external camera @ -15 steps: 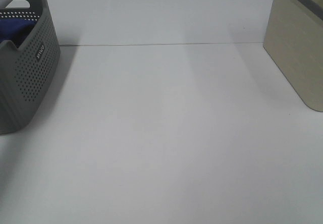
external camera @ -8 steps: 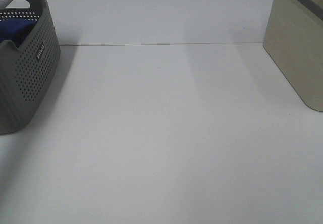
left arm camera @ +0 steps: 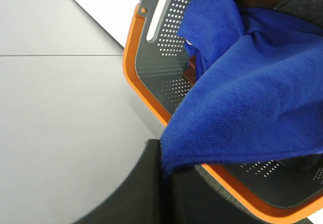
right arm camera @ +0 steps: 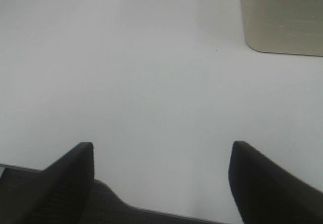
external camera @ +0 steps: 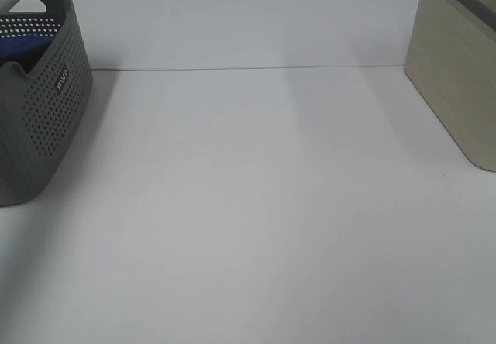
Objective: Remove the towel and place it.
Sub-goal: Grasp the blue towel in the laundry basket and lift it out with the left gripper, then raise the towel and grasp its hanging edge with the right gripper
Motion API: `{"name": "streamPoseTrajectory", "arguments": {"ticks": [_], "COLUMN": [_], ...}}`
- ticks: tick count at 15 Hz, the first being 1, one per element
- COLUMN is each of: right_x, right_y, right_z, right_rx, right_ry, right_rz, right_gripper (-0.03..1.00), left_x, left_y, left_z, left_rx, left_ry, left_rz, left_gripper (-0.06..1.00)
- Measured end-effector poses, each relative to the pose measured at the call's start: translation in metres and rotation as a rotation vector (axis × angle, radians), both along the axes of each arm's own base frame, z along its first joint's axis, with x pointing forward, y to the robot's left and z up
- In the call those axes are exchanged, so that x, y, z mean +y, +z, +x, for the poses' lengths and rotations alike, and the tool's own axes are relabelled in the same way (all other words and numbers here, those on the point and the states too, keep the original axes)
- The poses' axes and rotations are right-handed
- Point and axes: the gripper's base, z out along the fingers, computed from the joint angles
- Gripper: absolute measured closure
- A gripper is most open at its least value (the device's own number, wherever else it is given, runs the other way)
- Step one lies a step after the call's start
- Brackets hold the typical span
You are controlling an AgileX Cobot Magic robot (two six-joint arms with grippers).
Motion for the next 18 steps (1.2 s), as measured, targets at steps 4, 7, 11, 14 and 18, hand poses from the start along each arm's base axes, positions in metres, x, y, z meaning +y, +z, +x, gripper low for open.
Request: {"name": "streamPoseTrajectory", "arguments": {"ticks": [4,7,11,14,18], "right_x": [0.015,0.025,0.032,0.038,0.047], "right_y": [0.012,0.022,0.033,0.035,0.032], "right_z": [0.007,0.026,0.062,0.085,0.131], "right_rx": [-0.056,-0.076,-0.140,-0.147,-0.185], "right_ry": [0.171,0.306,0.401,0.465,0.562], "right_rz": [0.058,0.067,0.093,0.138,0.254], "right_gripper": [0.24,0.24,0.24,0.24,0.24], "left_x": [-0.034,-0.086,-0.152,-0.178,-0.211], "left_y": [0.028,0.042,0.046,0.037,0.034], "left_z": [-0.017,-0.018,-0.020,-0.012,-0.021], "left_rx": [-0.160,-0.312,-0.443,-0.464,-0.476], "left_ry": [-0.086,-0.218,-0.340,-0.336,-0.336], "left_rz": [0.006,0.035,-0.064,-0.127,-0.307], "left_gripper": [0.94,0.94,0.94,0.94,0.94]}}
